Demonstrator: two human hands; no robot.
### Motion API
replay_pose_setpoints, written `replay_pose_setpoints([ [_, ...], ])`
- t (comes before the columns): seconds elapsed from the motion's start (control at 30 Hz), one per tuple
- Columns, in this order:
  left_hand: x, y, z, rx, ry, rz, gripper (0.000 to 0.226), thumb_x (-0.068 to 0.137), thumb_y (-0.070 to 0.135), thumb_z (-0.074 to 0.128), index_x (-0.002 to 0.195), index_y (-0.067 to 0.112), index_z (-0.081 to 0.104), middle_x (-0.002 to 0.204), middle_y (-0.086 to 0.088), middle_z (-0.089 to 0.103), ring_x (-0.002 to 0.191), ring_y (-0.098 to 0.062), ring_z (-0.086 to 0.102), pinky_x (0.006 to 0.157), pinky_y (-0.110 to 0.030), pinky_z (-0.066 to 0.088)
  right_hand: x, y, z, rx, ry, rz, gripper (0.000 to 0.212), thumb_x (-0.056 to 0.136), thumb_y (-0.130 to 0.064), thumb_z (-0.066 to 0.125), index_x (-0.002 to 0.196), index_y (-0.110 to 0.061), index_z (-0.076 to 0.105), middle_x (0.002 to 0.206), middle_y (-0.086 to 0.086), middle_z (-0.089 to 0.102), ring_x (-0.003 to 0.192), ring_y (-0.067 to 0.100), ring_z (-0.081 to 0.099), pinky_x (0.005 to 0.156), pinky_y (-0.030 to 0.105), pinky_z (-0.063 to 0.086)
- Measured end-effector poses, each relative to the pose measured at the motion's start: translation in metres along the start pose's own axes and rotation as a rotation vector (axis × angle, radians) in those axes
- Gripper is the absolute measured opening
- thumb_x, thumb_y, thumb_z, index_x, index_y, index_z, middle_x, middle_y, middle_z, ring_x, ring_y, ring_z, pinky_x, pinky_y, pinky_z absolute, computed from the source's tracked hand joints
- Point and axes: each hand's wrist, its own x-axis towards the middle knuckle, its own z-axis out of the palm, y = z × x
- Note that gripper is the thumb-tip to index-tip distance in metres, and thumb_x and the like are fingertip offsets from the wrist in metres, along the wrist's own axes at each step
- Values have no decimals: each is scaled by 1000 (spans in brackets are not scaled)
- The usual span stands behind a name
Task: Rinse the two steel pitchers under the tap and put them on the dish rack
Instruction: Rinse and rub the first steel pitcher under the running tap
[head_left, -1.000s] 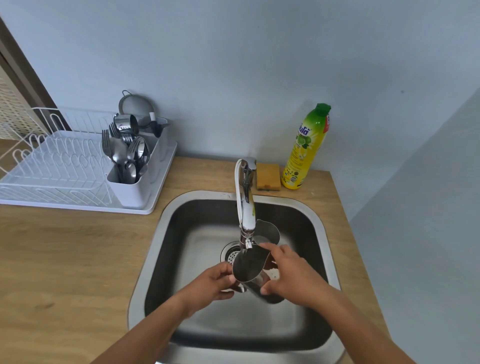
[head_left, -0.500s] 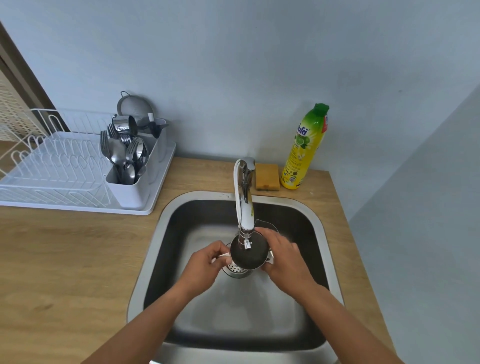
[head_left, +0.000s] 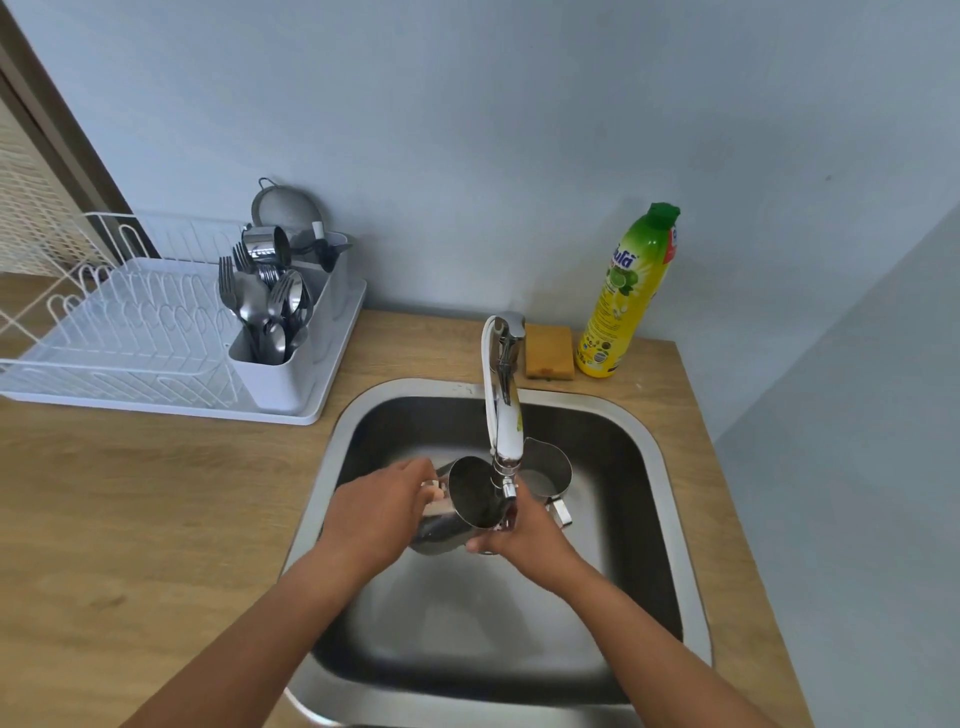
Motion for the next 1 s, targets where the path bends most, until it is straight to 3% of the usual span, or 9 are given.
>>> replay_pose_setpoints([
  [0.1,3,-5,-1,23,-72,-16,13,99,36,42,100,31,54,95,9,68,70,-10,58,52,-20,32,-5,3,0,34,-65,36,63,63,-19,88,116,-31,54,114,-3,69,108,14,66,101,42,52],
  [0.23,5,-16,9,-112,-225,-86,17,98,37,40,91,32,55,84,9,70,70,-8,66,68,-30,54,-15,6,-6,83,-138,78,51,72,-12,84,113,-27,57,113,-3,70,107,13,67,99,36,53],
  [0.37,2,-21,21,-520,-385,-219,20,98,29,45,92,23,63,90,7,73,71,-11,73,75,-34,56,-25,5,-15,76,-141,92,50,73,-19,84,116,-30,60,113,-5,70,107,12,66,93,27,54],
  [0.47,-1,-19,28,-794,-504,-308,21,99,25,46,98,11,62,99,0,74,81,-19,73,76,-33,54,-33,2,-25,22,-101,89,59,70,-31,86,123,-28,59,112,-7,71,106,9,65,95,30,53],
  [0.57,-3,-14,37,-971,-583,-333,18,100,23,48,95,11,61,106,-6,73,94,-25,72,80,-34,56,-40,-4,-37,-57,-55,79,70,67,-35,88,129,-28,58,109,-11,70,103,6,66,95,29,54],
  [0.7,-1,-9,51,-1131,-637,-316,13,100,18,50,91,13,58,98,-9,73,104,-32,69,85,-34,56,-51,-19,-51,-199,-9,52,80,68,-34,88,138,-34,49,117,-15,62,110,5,60,94,21,47],
  [0.8,1,-5,57,-1168,-639,-273,7,99,15,51,95,12,56,99,-10,70,104,-26,68,97,-38,52,-55,-26,-56,-330,33,27,88,69,-35,86,144,-37,39,128,-17,48,122,9,47,104,29,41],
  [0.9,4,1,61,-1226,-621,-245,5,98,11,51,96,11,55,96,-8,69,96,-19,68,101,-38,49,-56,-29,-59,-416,78,-14,89,71,-34,84,145,-42,35,139,-17,45,130,13,42,113,40,37],
  [1.0,7,4,61,-1283,-558,-230,5,96,8,54,92,10,56,92,-6,64,92,-17,62,105,-42,45,-55,-32,-61,-485,108,-68,87,77,-27,80,147,-41,32,147,-16,39,133,12,37,116,39,29],
])
